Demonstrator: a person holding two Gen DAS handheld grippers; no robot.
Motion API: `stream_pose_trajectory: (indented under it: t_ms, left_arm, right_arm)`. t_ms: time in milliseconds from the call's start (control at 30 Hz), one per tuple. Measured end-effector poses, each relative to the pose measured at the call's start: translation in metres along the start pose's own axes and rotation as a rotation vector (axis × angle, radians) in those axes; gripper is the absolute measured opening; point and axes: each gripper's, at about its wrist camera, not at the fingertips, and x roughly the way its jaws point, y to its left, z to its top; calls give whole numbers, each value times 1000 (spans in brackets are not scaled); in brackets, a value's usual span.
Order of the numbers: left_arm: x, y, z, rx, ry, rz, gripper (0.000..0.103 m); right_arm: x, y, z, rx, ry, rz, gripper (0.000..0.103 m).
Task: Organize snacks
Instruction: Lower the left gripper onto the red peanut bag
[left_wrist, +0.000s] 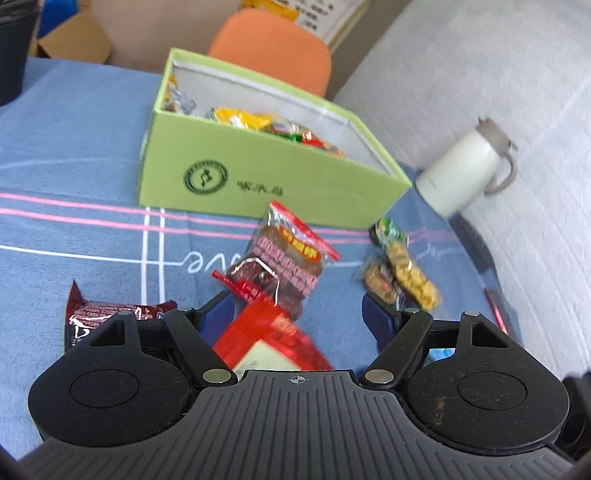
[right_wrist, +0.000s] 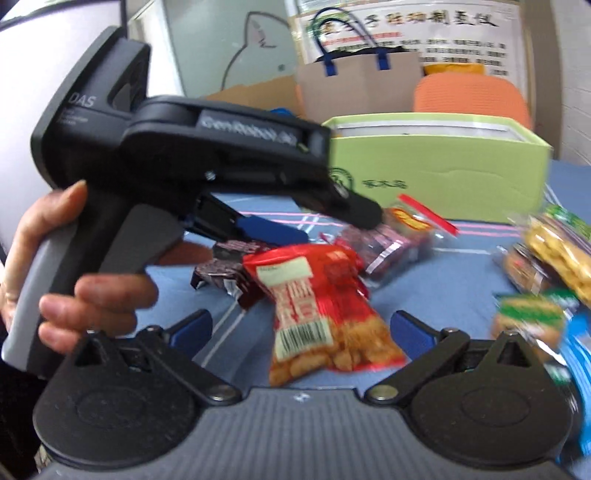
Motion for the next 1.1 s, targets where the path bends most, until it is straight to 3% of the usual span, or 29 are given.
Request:
stream_pose_trajectory:
  t_ms: [200,333,467,600,1000,1100]
  left_arm:
    - [-41,5,-33,-105,-86,49,68]
    - [-48,0,-56,-143,-59,56,72]
    - [-38,3,-54,-166,-27,65,71]
    - [-23,4,-53,-153,46,-5,68]
    - [-29,-22,-86,-41,95,-1,70]
    - [-28,-24,-85,-48,115,11,68]
  right_arm:
    - [-5,-6,-7,30,-19,-14,102]
    - [10,-7,2,-31,-6,-20,102]
    - [29,-1,6,-109,67,-19,102]
    - [20,5,-4,-107,63,27,102]
    - [-24,10,-34,-78,66,30,102]
    - [-33,4,-31,-73,43,-3,102]
